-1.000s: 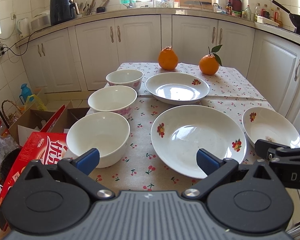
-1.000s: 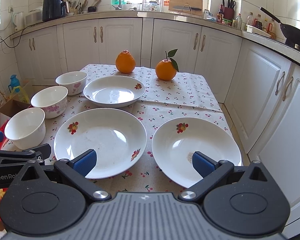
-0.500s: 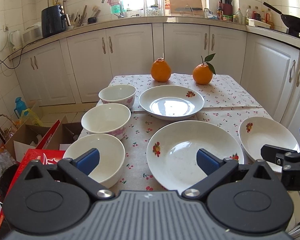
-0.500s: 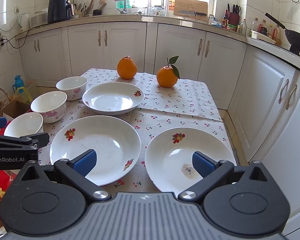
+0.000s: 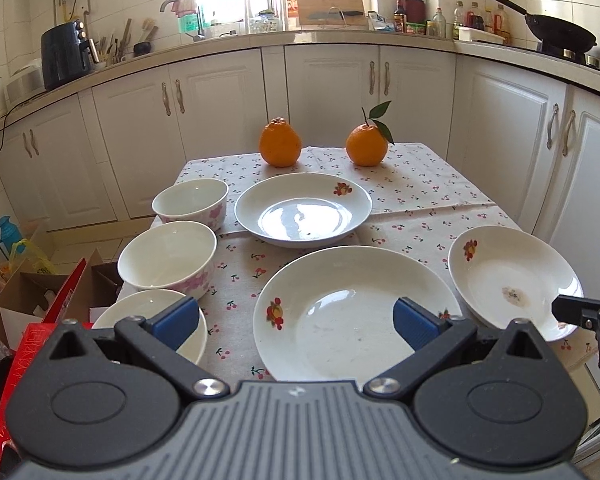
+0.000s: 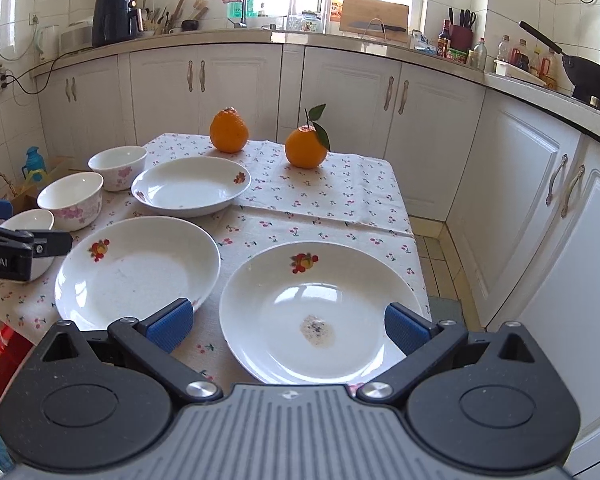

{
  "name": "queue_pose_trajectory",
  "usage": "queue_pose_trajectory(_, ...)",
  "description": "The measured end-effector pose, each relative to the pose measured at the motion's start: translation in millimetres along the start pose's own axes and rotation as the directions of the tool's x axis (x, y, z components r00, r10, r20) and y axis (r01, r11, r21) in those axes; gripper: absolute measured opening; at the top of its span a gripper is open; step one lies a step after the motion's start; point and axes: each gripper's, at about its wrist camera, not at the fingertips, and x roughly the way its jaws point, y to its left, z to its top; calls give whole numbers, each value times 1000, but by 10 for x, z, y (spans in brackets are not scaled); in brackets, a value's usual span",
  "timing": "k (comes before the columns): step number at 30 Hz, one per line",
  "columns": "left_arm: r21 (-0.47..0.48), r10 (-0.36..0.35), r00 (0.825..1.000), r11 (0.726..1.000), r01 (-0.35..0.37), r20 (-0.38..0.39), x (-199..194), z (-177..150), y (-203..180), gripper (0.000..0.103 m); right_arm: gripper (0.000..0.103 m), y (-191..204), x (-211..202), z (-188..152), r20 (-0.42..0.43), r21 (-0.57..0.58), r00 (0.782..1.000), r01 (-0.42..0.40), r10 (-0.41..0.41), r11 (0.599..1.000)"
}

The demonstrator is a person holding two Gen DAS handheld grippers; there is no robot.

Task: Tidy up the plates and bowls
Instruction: 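Move the left tool toward the rim of the stained white plate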

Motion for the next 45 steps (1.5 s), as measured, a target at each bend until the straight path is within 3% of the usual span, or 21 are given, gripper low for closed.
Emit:
queue_pose_trajectory(4, -1, -65, 997, 998, 65, -39, 85, 23, -19, 102, 103, -94, 73, -134, -40, 11, 999, -10, 10, 1000)
queue_pose_trajectory(12, -2, -109, 991, 994, 109, -73, 248, 63, -111, 102, 103, -182, 248, -378, -101, 12, 993, -60, 61, 998)
queue_pose_trajectory(24, 67, -143, 984, 986, 151, -110, 492, 177, -361, 102, 103, -386, 609, -509, -161, 54, 984, -68, 76, 996)
queue_pose_trajectory(31, 118, -163, 979, 977, 177, -122, 582, 279, -518, 102, 103, -412, 720, -496, -172, 21, 981, -93, 95, 995)
queue_pose_trajectory(42, 140, -252, 951, 950, 279, -181, 766, 542, -736, 102, 103, -555, 751, -547, -111, -13, 984, -141, 139, 990)
queue_pose_trajectory(45, 144, -300, 926, 931, 337, -228, 838, 591, -829, 102, 103, -584, 740, -579, -88, -23, 985, -154, 151, 988)
